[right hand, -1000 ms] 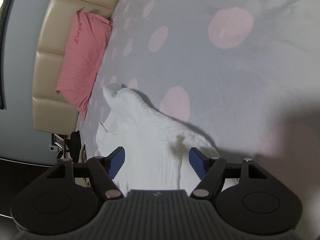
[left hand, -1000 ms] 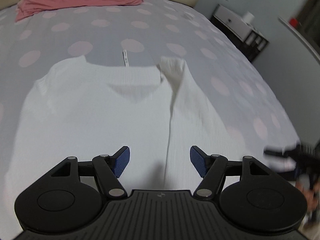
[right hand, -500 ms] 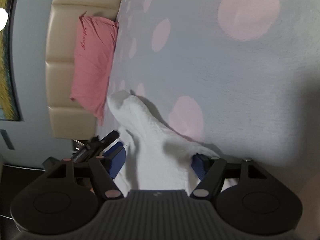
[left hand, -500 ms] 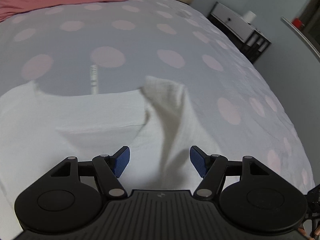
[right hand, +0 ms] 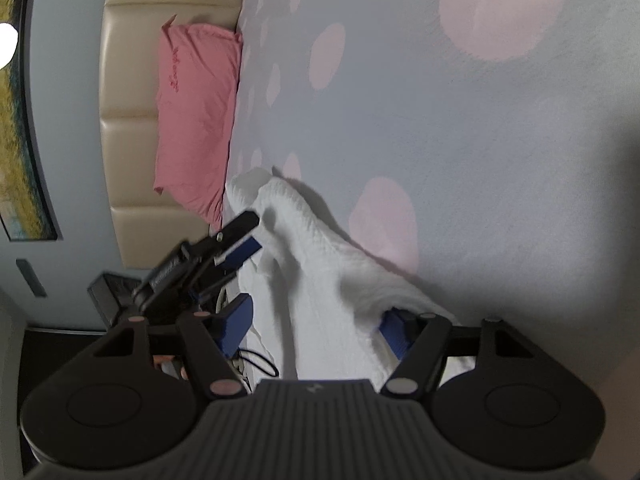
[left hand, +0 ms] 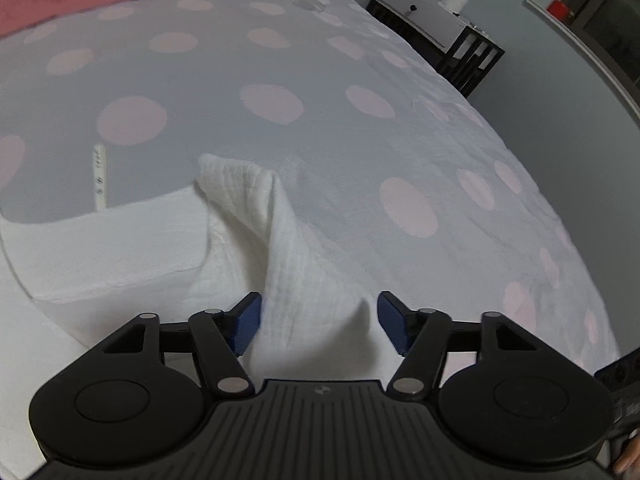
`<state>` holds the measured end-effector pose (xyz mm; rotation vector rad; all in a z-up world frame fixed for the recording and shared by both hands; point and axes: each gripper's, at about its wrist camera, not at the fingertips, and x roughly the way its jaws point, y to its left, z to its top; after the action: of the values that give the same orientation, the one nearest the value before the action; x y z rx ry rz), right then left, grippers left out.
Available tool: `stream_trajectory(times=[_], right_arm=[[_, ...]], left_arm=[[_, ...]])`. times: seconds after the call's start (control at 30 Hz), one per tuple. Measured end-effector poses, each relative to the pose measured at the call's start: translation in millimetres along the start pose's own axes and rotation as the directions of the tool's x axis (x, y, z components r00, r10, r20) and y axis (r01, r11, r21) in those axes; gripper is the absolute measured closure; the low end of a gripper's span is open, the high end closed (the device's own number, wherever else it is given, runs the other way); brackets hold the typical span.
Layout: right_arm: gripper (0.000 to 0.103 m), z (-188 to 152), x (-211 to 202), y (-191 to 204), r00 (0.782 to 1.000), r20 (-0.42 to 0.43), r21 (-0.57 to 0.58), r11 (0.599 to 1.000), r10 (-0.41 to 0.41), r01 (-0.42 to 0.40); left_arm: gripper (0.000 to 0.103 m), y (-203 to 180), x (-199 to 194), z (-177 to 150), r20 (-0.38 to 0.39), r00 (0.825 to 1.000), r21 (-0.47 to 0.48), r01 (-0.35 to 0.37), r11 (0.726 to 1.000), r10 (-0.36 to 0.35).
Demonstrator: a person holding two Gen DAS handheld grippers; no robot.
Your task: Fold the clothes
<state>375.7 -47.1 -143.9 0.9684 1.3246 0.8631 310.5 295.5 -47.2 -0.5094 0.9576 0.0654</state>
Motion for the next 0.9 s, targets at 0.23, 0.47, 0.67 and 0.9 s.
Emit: stream_trajectory(times=[0.23,0.47,0.67,0.9], right_arm=[[0.065,1,3,-6,1.0,0.014,0.015,1.0,-0.027,0.026],[0.091,3,1,-17,0.998,0.044,0.048,0.998,-0.042,0.04],[0.092,8,-9,-26,0.993,0.12,0.103,0.995,-0.003,-0.009],[0.093,6,-13,-35,0.985,0.17,0.145,0.989,-0.016,-0.009]], left_arm=[[0.075,1,16,4,-0.041,0.999,-0.063,0.023,0.998,-0.025],[0.086,4,20,13,0.015,0.998,-0.143,0.063,0.988,-0.061],[0.086,11,33,24,0.053,0.997,-0.183,0.07,0.981,-0.061],[0.086,24,49,33,0.078,0.994,-0.24,0.091,0.967,-0.074]])
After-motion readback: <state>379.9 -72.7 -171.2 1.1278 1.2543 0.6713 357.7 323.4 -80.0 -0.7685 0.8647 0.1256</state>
